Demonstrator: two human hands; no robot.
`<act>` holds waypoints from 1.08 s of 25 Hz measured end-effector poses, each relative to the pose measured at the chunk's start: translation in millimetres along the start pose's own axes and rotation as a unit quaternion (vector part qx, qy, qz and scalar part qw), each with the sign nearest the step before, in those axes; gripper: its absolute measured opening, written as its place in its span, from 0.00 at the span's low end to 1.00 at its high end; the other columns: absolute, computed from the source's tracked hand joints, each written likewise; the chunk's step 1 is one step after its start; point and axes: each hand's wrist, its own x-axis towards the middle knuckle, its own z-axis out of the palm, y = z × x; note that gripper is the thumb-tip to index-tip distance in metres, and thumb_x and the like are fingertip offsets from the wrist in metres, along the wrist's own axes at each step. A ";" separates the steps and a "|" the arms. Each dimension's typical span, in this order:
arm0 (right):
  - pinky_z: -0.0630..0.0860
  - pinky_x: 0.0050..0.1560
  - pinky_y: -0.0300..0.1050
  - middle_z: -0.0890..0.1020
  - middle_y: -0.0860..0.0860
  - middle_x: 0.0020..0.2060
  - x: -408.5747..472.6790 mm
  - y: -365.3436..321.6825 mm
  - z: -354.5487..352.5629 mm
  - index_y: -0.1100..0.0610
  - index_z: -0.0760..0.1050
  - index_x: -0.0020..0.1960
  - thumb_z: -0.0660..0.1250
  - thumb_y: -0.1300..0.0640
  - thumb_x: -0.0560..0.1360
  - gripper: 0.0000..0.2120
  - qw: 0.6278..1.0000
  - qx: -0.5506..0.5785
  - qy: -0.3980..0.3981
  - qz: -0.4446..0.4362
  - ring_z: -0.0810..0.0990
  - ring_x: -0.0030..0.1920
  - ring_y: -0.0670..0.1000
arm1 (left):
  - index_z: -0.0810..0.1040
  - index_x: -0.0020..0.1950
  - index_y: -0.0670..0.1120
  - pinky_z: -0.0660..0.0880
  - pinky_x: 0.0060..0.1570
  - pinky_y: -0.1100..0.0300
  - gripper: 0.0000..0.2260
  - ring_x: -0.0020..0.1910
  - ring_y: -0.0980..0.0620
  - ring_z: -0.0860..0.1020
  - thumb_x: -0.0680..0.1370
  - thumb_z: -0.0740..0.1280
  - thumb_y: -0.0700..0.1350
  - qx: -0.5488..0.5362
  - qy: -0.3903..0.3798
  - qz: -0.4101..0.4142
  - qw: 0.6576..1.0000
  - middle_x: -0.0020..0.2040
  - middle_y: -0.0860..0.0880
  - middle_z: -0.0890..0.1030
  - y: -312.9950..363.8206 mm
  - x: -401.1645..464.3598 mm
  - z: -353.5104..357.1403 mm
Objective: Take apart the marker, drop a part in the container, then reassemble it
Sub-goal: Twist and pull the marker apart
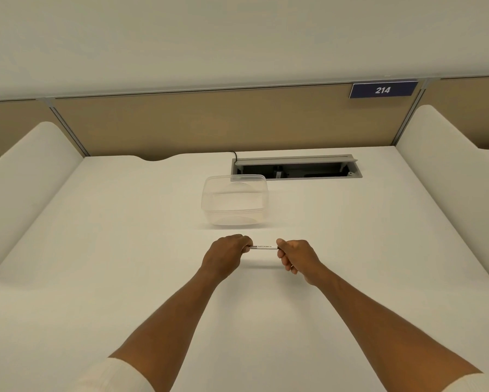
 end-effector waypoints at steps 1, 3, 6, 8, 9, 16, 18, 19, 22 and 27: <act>0.67 0.25 0.40 0.77 0.53 0.28 -0.1 0.9 -0.5 0.59 0.77 0.36 0.63 0.48 0.79 0.18 1.000 -0.002 -0.001 -0.015 0.74 0.25 0.50 | 0.75 0.49 0.52 0.72 0.37 0.54 0.06 0.40 0.48 0.75 0.80 0.60 0.43 0.000 -0.001 0.000 1.000 0.43 0.53 0.78 0.6 -0.4 0.7; 0.69 0.27 0.42 0.77 0.54 0.30 -1.1 3.0 -0.2 0.59 0.76 0.38 0.64 0.53 0.79 0.14 0.999 -0.004 0.002 -0.044 0.78 0.27 0.50 | 0.75 0.50 0.52 0.73 0.37 0.53 0.06 0.41 0.48 0.75 0.81 0.59 0.44 -0.003 -0.001 -0.003 1.000 0.43 0.53 0.79 1.4 -1.3 2.0; 0.73 0.29 0.42 0.79 0.53 0.35 -2.9 4.4 0.6 0.59 0.76 0.44 0.67 0.60 0.77 0.04 0.998 0.019 0.006 -0.065 0.81 0.32 0.50 | 0.76 0.50 0.52 0.72 0.37 0.54 0.06 0.40 0.48 0.75 0.81 0.60 0.43 -0.002 0.004 -0.004 1.000 0.43 0.53 0.78 0.2 -2.5 3.1; 0.74 0.29 0.42 0.79 0.53 0.37 -4.3 4.0 0.7 0.61 0.77 0.47 0.68 0.58 0.78 0.06 0.997 0.052 -0.009 -0.048 0.81 0.32 0.51 | 0.76 0.50 0.52 0.71 0.37 0.55 0.06 0.40 0.48 0.75 0.81 0.60 0.43 0.003 0.009 -0.003 1.000 0.42 0.53 0.78 -1.4 -4.1 2.4; 0.73 0.28 0.42 0.80 0.54 0.37 -5.5 3.2 0.6 0.61 0.77 0.46 0.67 0.53 0.79 0.10 0.997 0.066 -0.021 -0.027 0.80 0.31 0.52 | 0.76 0.51 0.52 0.71 0.37 0.55 0.06 0.40 0.48 0.75 0.81 0.60 0.43 0.004 0.011 -0.002 1.000 0.43 0.53 0.78 -2.4 -4.7 2.1; 0.71 0.28 0.41 0.80 0.55 0.32 -8.3 3.1 -1.7 0.61 0.77 0.42 0.61 0.50 0.82 0.17 0.997 0.069 -0.040 0.019 0.78 0.29 0.52 | 0.75 0.49 0.52 0.72 0.36 0.55 0.06 0.39 0.48 0.75 0.80 0.60 0.43 0.008 0.014 -0.003 1.000 0.42 0.54 0.78 -4.2 -8.7 0.1; 0.72 0.29 0.41 0.81 0.54 0.34 -8.9 2.3 -2.7 0.61 0.78 0.42 0.62 0.52 0.81 0.14 0.997 0.067 -0.040 0.011 0.79 0.30 0.51 | 0.76 0.48 0.52 0.70 0.35 0.56 0.06 0.38 0.49 0.74 0.80 0.61 0.42 0.010 0.015 -0.005 1.000 0.41 0.54 0.77 -3.6 -9.9 0.4; 0.73 0.30 0.41 0.81 0.54 0.34 -8.9 2.1 -3.3 0.61 0.78 0.43 0.63 0.54 0.81 0.13 0.997 0.066 -0.039 0.006 0.80 0.30 0.50 | 0.76 0.48 0.52 0.70 0.35 0.56 0.06 0.38 0.49 0.74 0.80 0.61 0.42 0.011 0.015 -0.006 1.000 0.41 0.54 0.77 -3.2 -10.4 0.5; 0.74 0.30 0.41 0.81 0.54 0.34 -10.0 1.3 -4.1 0.61 0.78 0.43 0.63 0.54 0.81 0.13 0.997 0.070 -0.040 0.003 0.81 0.31 0.50 | 0.76 0.48 0.52 0.69 0.35 0.56 0.06 0.38 0.49 0.74 0.79 0.61 0.42 0.013 0.014 -0.007 1.000 0.41 0.54 0.77 -2.5 -10.9 0.9; 0.73 0.30 0.40 0.82 0.54 0.31 -14.0 1.5 -5.2 0.60 0.79 0.41 0.62 0.48 0.80 0.18 0.997 0.051 -0.057 0.022 0.81 0.32 0.52 | 0.75 0.48 0.52 0.72 0.35 0.54 0.06 0.38 0.48 0.75 0.79 0.61 0.42 0.012 0.010 -0.009 1.000 0.41 0.54 0.77 3.1 -11.1 2.5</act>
